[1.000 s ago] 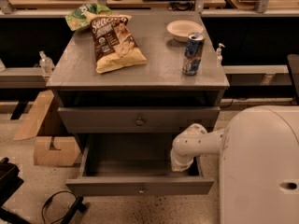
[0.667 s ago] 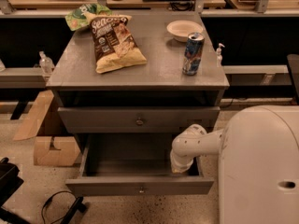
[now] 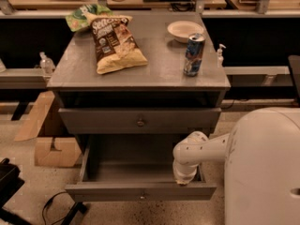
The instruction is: Open middle drawer
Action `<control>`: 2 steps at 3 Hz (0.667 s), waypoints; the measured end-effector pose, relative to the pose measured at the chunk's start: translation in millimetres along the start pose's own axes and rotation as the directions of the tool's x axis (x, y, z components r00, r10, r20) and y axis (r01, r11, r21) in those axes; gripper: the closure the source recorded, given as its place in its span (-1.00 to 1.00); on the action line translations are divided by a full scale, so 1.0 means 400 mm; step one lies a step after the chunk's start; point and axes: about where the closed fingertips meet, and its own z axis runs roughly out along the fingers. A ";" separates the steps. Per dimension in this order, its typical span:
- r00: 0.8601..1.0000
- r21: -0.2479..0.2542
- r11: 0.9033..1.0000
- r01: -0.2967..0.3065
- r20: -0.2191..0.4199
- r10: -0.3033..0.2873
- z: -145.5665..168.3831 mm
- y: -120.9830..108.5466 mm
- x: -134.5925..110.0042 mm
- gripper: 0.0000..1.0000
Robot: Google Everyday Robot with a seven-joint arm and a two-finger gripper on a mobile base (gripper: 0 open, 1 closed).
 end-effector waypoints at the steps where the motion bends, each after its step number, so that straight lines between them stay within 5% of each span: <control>1: 1.000 0.000 1.000 0.000 0.000 0.000 0.000 -0.002 0.001 1.00; 2: 1.000 -0.048 0.999 -0.024 -0.006 0.024 -0.013 0.077 0.006 1.00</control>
Offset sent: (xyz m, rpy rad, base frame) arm -0.2430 -0.0403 0.0434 -0.0804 0.3677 -0.1655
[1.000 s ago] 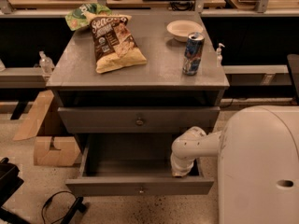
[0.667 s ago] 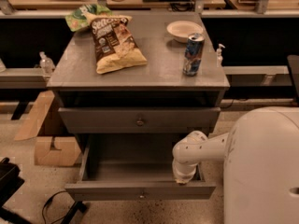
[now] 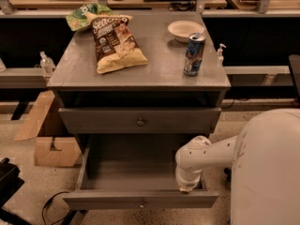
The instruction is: Open middle drawer
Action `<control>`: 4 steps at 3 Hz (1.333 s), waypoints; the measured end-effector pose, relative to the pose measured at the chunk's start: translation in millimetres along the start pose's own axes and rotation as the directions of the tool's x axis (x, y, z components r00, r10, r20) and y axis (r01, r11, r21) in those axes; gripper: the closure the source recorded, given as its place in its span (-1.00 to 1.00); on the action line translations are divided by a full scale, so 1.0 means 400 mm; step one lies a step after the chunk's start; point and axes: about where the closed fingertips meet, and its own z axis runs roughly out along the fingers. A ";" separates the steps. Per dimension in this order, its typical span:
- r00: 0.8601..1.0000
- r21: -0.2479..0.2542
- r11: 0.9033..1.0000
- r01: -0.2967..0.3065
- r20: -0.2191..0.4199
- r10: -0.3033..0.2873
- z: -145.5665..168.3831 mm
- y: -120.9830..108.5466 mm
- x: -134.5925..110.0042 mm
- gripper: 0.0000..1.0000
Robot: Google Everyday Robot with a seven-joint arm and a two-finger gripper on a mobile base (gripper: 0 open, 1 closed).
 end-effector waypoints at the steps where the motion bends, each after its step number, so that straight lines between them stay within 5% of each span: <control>1: 1.000 0.000 1.000 0.000 0.000 0.000 0.000 0.000 0.000 1.00; 4: 1.000 -0.016 1.000 -0.007 0.001 0.007 -0.002 0.025 0.004 1.00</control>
Offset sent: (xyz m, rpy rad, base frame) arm -0.2691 -0.0633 0.0397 -0.0117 0.4519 -0.1817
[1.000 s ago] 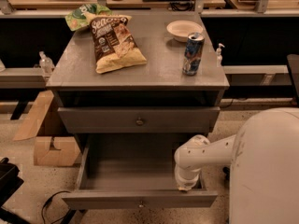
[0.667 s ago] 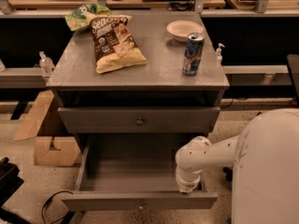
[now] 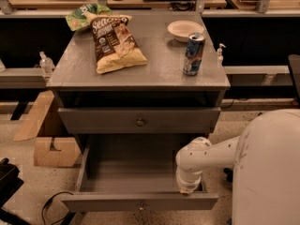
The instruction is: Open middle drawer
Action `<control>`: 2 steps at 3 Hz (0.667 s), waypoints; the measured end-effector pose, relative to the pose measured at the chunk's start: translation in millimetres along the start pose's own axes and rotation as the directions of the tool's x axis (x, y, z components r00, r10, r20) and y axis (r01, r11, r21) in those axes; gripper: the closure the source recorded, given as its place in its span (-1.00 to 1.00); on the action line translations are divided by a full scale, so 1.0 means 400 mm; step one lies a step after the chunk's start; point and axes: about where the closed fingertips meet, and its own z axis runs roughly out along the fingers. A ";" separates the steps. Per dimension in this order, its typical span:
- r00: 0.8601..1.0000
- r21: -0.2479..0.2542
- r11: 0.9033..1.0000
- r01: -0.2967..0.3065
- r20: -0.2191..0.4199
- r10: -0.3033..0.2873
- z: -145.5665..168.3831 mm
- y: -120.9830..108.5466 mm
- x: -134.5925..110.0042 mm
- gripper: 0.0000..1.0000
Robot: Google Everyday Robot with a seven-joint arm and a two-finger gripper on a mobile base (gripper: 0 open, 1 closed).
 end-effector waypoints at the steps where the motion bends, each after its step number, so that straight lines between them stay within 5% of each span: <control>1: 1.000 0.000 1.000 0.000 0.000 0.000 0.000 0.000 0.000 0.62; 2: 1.000 0.000 1.000 0.000 0.000 0.000 0.000 0.000 0.000 0.16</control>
Offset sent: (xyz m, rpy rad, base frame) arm 0.0000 0.0000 0.0000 0.0000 0.0000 0.0000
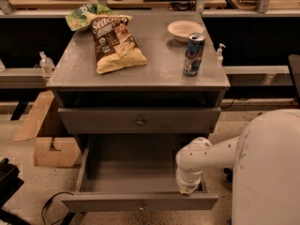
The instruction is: Open middle drawer
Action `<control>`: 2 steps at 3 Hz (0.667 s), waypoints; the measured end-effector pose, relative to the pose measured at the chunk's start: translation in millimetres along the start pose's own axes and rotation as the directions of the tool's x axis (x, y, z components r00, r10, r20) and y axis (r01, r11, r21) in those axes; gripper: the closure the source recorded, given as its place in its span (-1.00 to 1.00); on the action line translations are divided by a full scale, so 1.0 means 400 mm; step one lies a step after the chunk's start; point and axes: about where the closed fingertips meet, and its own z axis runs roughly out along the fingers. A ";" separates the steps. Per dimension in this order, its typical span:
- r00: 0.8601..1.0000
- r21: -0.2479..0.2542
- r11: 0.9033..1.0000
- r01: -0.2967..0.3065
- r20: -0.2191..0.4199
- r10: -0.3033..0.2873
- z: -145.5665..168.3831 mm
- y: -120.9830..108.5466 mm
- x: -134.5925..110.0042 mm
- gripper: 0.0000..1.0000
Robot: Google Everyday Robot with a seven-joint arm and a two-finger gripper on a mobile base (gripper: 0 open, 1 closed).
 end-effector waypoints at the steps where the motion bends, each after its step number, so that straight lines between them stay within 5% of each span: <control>1: 1.000 0.000 1.000 0.000 0.000 0.000 0.000 0.000 0.000 -0.31; 2: 1.000 -0.003 1.000 0.000 0.000 0.000 0.003 0.003 0.000 -0.78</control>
Offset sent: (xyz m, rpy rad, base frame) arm 0.0000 0.0000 0.0000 0.0000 0.0000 0.0000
